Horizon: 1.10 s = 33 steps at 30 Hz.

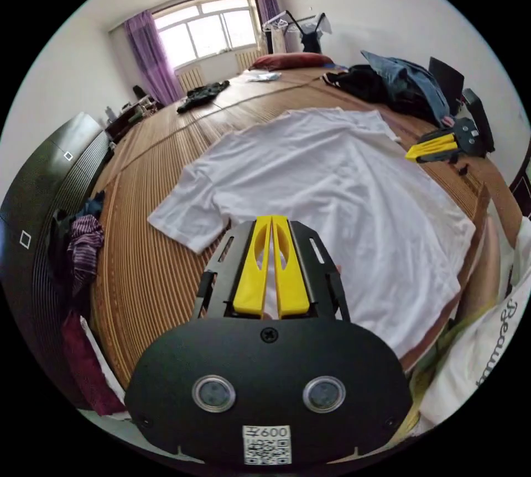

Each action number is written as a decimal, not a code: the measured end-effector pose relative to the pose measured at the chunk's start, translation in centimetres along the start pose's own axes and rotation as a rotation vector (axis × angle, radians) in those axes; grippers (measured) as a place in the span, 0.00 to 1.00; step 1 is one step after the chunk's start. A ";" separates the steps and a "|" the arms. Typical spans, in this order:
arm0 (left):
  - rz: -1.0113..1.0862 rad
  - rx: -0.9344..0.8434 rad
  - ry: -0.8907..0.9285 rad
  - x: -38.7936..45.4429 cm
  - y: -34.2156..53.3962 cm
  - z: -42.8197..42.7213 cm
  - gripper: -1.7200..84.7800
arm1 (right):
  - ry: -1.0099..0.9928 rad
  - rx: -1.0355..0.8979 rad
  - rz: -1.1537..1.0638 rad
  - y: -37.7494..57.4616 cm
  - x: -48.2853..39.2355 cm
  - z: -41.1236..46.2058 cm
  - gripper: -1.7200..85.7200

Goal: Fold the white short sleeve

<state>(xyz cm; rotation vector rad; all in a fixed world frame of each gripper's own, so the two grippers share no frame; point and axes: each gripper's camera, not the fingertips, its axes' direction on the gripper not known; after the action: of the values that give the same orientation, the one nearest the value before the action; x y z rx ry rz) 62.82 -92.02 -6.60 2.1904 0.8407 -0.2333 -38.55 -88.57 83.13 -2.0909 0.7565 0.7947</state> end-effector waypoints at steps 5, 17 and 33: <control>-0.061 -0.031 -0.055 5.7 10.6 -0.6 0.03 | -0.008 0.071 0.233 10.0 -4.8 -2.7 0.01; -0.164 -0.057 -0.037 7.5 19.6 -1.0 0.03 | 0.147 -0.100 0.281 15.7 -6.1 -6.8 0.01; -0.453 -0.063 -0.166 6.4 26.2 3.0 0.03 | 0.232 -0.019 0.372 23.6 -8.9 -7.9 0.01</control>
<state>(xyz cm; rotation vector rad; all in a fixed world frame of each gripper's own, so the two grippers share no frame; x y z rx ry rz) 84.73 -103.89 4.30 1.8681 1.2217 -0.5920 -59.03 -105.34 83.40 -2.1111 1.2954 0.7601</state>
